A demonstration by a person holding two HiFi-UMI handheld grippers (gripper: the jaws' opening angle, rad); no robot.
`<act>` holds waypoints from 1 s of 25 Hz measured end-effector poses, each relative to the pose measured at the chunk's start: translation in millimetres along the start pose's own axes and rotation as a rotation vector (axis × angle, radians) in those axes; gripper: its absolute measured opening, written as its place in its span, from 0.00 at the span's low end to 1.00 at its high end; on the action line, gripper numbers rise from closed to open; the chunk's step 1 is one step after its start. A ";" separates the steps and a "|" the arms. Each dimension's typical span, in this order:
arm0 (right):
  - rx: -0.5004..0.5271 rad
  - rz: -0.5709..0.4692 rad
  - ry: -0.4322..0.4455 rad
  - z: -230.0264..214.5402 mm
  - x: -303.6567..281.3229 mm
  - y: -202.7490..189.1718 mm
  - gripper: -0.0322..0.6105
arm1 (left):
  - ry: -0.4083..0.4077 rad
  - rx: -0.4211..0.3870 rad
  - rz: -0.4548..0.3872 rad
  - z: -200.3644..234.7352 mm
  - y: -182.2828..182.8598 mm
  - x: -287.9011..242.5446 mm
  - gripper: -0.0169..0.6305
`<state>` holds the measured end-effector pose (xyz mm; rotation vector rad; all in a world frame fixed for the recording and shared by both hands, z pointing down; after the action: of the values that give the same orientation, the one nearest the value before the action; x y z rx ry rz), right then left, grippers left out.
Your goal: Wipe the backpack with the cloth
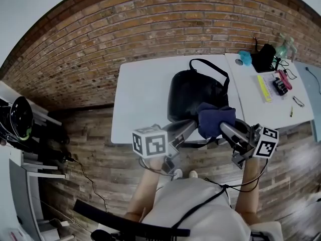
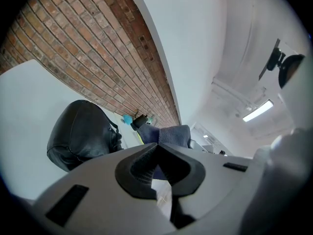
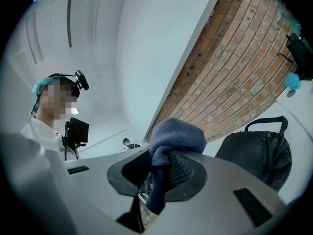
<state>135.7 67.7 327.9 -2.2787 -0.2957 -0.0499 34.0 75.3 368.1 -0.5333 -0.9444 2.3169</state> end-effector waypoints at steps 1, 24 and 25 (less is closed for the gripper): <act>0.003 0.000 -0.003 -0.4 0.1 0.6 0.16 | -0.006 0.002 0.000 -0.2 -0.2 -0.8 0.03; 0.045 0.073 -0.046 -2.2 -7.9 -5.5 0.16 | -0.009 0.000 -0.016 -4.1 1.9 -0.2 0.03; 0.045 0.075 -0.045 -1.6 -8.6 -5.5 0.16 | -0.008 0.000 -0.016 -4.3 2.3 0.3 0.03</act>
<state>126.1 68.4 331.9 -2.2459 -0.2327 0.0461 35.3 76.3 363.6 -0.5155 -0.9492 2.3061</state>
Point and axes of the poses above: the fingertips, and each gripper's own axes: x backward along the fingers, z to its left, y out of its top, the point moved 1 cm from there along x, backward along the fingers, and after that the axes turned 5 degrees about -x, right-handed, at the moved point
